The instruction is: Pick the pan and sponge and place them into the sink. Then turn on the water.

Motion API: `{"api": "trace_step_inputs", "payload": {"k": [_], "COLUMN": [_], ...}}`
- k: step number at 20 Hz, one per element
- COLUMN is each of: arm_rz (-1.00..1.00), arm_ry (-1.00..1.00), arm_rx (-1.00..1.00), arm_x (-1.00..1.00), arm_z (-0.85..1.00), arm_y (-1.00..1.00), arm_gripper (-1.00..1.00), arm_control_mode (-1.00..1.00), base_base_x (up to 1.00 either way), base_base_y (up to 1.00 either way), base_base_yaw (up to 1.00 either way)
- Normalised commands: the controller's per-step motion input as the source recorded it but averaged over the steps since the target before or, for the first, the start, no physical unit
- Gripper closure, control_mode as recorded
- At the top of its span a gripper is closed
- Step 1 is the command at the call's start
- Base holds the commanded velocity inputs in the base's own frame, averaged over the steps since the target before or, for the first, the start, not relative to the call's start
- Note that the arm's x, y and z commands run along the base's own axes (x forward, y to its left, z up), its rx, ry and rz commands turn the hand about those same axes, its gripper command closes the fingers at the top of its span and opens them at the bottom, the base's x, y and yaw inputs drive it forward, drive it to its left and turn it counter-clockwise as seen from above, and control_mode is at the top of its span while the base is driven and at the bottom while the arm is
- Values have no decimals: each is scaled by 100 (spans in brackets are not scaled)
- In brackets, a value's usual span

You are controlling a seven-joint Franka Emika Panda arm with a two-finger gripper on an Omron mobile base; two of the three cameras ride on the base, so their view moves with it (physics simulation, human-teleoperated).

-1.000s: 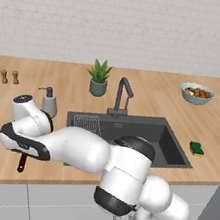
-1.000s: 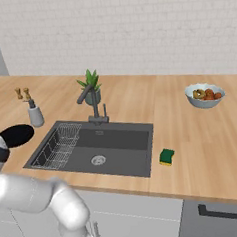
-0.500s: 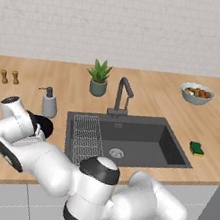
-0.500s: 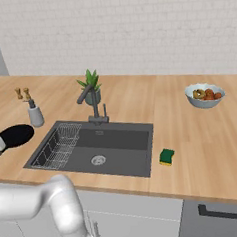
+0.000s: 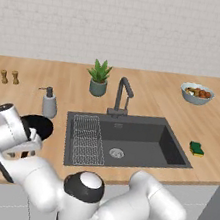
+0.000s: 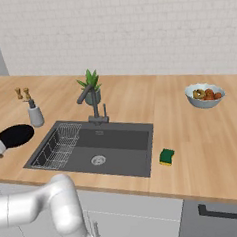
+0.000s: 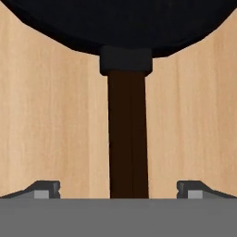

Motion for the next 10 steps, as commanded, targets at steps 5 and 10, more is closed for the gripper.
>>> {"api": "trace_step_inputs", "payload": {"k": [5, 10], "arm_rz": [0, 0], "arm_ry": [-18, -14], "arm_rx": [2, 13], "arm_x": [0, -1], "arm_z": [-53, -71], "arm_y": [-15, -49], "arm_gripper": [-100, -100], "arm_control_mode": [-100, -100], "base_base_x": [0, 0], "base_base_y": [0, 0], "base_base_yaw": [0, 0]}}
